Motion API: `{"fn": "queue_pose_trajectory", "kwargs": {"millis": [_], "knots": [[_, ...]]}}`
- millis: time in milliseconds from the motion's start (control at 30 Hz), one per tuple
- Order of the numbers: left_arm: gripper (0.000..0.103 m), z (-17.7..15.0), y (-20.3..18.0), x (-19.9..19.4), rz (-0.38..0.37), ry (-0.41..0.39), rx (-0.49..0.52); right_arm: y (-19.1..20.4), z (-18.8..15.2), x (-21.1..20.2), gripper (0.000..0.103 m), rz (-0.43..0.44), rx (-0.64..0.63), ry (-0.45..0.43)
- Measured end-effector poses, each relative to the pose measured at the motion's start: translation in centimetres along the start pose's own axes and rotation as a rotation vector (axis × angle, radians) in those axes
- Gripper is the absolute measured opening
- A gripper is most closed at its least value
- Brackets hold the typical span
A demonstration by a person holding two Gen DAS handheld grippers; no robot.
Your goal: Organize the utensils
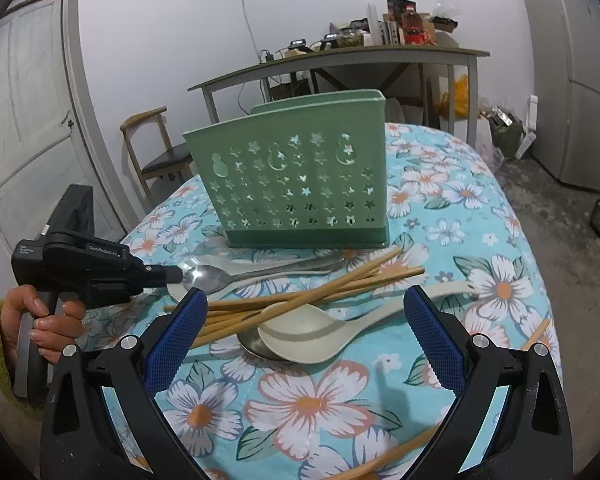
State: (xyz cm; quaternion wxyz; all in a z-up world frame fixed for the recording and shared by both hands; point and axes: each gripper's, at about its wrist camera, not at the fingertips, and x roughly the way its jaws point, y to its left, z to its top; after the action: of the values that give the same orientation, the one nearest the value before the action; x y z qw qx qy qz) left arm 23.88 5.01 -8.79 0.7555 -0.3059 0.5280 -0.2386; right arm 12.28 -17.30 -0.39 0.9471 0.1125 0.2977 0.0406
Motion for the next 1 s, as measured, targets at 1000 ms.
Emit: {"fn": "queue_pose_trajectory", "kwargs": {"millis": [1000], "knots": [[0.002,-2.1,-3.7,-11.3,0.306,-0.518,0.456,7.8,1.9,0.6,0.084,-0.017,-0.256,-0.017]]}}
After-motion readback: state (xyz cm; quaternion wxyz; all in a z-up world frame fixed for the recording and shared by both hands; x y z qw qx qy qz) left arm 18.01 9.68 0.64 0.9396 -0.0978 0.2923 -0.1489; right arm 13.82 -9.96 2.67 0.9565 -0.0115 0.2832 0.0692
